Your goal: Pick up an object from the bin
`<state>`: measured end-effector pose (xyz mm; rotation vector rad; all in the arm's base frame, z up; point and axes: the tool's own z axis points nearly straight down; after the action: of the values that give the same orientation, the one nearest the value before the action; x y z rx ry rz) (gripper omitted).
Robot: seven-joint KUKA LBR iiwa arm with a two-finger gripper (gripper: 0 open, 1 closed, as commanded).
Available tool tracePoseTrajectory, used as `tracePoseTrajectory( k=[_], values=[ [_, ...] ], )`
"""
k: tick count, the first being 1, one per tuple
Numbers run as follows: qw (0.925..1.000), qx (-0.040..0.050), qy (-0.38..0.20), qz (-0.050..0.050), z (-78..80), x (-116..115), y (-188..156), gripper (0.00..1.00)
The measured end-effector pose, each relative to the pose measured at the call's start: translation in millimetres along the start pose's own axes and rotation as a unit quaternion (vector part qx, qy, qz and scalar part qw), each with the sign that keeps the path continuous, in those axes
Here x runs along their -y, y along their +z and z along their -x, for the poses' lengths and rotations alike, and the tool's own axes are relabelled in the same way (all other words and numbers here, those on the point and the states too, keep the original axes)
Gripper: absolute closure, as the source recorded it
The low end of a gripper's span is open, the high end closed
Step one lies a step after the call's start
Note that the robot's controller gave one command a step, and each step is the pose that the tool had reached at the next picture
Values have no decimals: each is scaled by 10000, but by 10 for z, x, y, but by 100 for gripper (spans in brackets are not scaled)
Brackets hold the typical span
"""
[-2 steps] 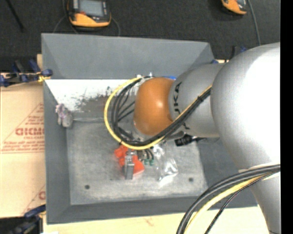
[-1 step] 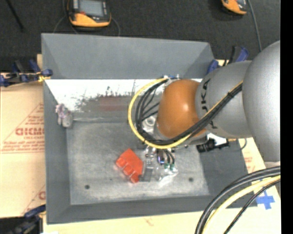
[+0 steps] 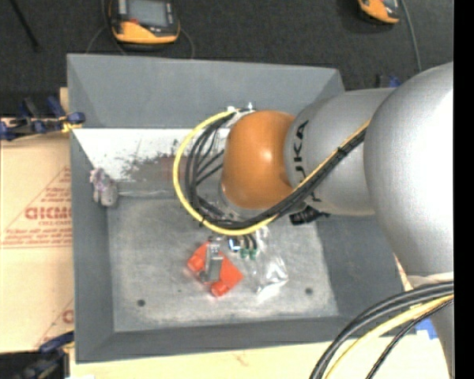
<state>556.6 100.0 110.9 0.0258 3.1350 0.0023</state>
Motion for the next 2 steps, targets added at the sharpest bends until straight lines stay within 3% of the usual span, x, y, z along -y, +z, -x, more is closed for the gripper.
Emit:
tracePoseTrajectory(
  k=[1, 2],
  values=[
    [9988, -36, 492, 8, -115, 381, 395, 0],
    [9988, -19, 487, 6, -103, 373, 379, 0]
  ],
)
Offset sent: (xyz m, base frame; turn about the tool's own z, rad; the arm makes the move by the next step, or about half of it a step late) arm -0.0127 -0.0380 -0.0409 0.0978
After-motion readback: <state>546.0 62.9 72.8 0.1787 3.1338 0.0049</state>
